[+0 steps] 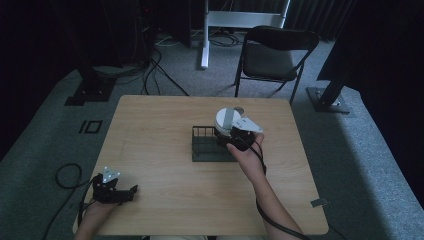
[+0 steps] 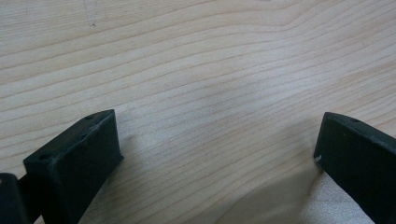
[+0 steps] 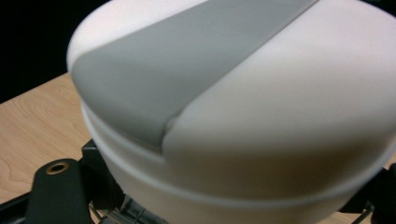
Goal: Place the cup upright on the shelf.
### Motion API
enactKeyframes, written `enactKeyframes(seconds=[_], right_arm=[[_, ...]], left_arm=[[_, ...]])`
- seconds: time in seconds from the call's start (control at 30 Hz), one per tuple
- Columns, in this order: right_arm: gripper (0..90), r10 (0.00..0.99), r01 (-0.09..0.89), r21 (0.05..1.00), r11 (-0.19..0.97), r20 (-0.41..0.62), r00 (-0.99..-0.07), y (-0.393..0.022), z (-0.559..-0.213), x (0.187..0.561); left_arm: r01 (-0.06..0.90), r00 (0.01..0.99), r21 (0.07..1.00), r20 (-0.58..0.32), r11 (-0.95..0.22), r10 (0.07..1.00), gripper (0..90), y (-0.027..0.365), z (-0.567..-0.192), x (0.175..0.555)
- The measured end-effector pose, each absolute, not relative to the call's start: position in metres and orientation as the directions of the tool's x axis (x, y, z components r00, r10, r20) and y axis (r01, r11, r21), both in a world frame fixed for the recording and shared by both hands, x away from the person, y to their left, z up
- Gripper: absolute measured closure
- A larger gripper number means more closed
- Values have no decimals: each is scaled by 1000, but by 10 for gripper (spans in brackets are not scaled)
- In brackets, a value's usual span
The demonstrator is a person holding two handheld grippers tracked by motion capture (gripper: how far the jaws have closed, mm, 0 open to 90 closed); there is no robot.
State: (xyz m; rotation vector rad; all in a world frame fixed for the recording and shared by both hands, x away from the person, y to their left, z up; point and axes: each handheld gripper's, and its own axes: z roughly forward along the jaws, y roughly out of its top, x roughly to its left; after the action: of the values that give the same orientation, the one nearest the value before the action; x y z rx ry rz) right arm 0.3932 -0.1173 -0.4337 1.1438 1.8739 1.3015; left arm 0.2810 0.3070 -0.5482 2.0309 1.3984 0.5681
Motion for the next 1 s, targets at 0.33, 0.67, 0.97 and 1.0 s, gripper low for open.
enactKeyframes(seconds=[0.33, 0.67, 0.97, 1.0], right_arm=[[183, 904, 377, 912, 163, 14, -426, -114, -454, 406], [182, 914, 441, 881, 170, 27, -405, -111, -468, 412], [182, 918, 460, 869, 180, 20, -397, -108, -472, 414], [182, 916, 460, 870, 178, 24, -400, -108, -472, 415]], left_arm=[[678, 353, 686, 11, -264, 936, 5, 307, -548, 281], [678, 353, 686, 11, -264, 935, 5, 307, -548, 281], [678, 353, 686, 11, -264, 935, 5, 307, -548, 281], [678, 353, 686, 11, -264, 935, 5, 307, -548, 281]])
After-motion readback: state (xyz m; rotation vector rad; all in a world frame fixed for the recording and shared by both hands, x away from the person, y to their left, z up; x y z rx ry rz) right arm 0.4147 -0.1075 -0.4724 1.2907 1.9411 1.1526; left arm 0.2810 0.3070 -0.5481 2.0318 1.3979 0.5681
